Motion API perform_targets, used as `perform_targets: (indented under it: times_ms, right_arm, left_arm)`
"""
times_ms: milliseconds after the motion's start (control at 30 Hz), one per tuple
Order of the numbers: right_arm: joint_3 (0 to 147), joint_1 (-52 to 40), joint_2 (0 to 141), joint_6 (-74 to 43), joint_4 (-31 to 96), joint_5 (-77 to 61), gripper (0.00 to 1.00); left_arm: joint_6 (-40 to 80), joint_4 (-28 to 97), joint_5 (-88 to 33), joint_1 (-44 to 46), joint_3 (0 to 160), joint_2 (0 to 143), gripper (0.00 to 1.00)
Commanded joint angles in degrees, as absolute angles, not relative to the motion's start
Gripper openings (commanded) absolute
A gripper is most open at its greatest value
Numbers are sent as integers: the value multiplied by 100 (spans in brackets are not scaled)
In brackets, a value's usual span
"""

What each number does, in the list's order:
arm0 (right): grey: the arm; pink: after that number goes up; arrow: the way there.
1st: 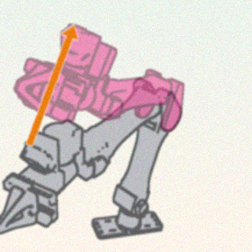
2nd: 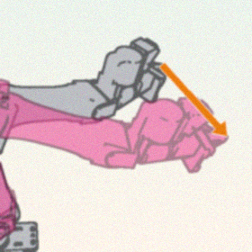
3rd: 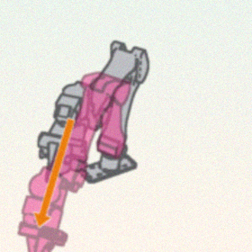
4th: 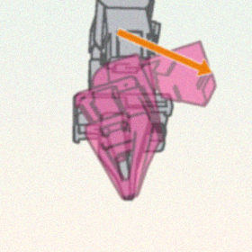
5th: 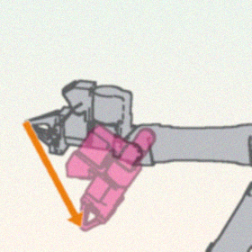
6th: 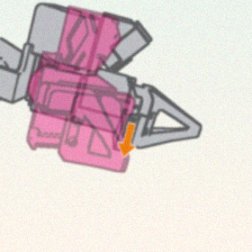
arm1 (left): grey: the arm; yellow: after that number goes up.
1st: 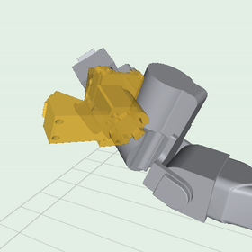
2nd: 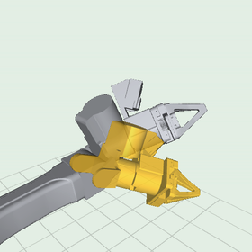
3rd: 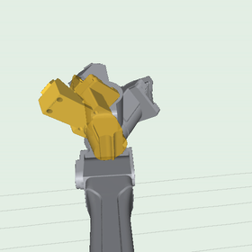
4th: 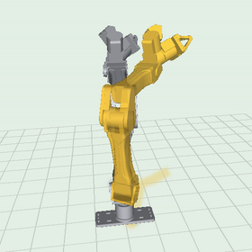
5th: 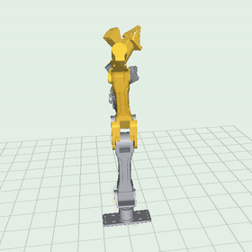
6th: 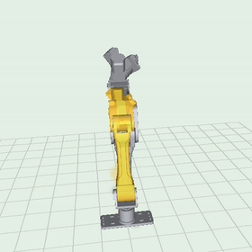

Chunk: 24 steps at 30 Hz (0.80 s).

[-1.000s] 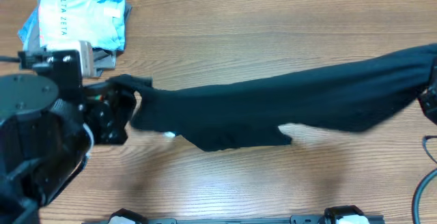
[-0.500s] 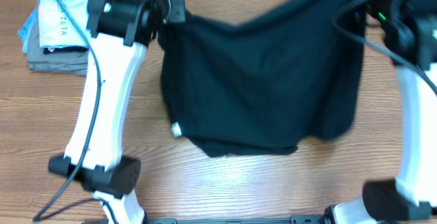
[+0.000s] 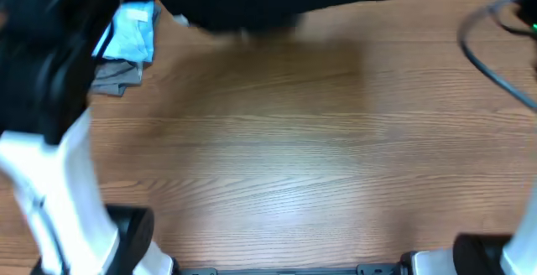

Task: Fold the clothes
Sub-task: 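Swing the held shirt forward and lay it flat on the table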

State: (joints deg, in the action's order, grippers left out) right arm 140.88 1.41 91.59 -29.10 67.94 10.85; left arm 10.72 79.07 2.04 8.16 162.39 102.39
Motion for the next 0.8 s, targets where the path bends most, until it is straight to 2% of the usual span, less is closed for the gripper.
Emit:
perform_targets:
  times_ms: [0, 167, 300, 500, 767]
  right_arm:
    - [14097, 314, 9122, -2893, 7308, 1221, 4]
    - [13524, 311, 9454, -3022, 8110, 777, 4]
    - [12376, 311, 9642, -3022, 8016, 366, 4]
    - [10464, 314, 9662, -3022, 7411, 266, 4]
    - [9959, 336, 9504, -3068, 7671, 270, 4]
  left_arm:
    - [934, 8584, -47, 768, 16245, 10320, 6]
    - [1055, 9684, -364, 768, 15850, 10890, 4]
    - [1070, 9679, -838, 805, 14999, 11297, 4]
    - [1214, 9682, -862, 845, 13541, 11559, 4]
    - [1223, 9682, -1267, 1166, 12427, 10820, 4]
